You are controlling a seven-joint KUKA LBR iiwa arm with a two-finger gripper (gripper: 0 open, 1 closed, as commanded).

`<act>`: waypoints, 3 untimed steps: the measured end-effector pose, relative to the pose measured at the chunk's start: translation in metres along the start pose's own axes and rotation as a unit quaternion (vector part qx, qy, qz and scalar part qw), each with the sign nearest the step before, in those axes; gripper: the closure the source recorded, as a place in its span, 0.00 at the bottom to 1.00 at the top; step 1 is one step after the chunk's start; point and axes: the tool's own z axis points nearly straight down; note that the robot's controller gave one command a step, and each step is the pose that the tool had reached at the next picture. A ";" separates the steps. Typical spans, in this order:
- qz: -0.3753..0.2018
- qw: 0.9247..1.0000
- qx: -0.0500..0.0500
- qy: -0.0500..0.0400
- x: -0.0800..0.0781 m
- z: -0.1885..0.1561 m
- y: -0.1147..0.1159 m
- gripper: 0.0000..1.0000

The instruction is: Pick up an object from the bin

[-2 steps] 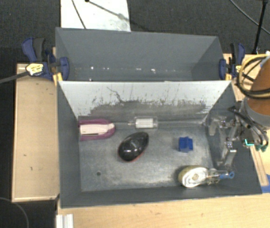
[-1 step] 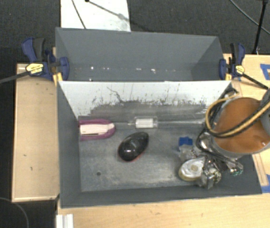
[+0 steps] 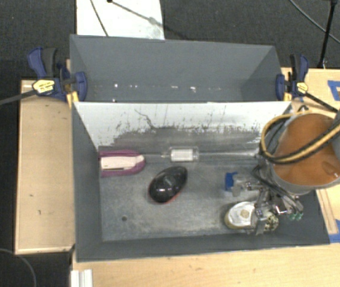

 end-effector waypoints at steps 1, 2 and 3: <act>-0.054 0.999 0.001 -0.001 0.001 -0.004 -0.027 0.00; -0.064 0.998 -0.002 0.004 -0.015 0.033 -0.004 0.00; -0.110 0.994 -0.001 0.000 0.003 0.030 -0.066 0.00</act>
Offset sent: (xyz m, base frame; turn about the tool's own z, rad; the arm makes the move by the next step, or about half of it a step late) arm 0.0020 -0.0257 0.0040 -0.1102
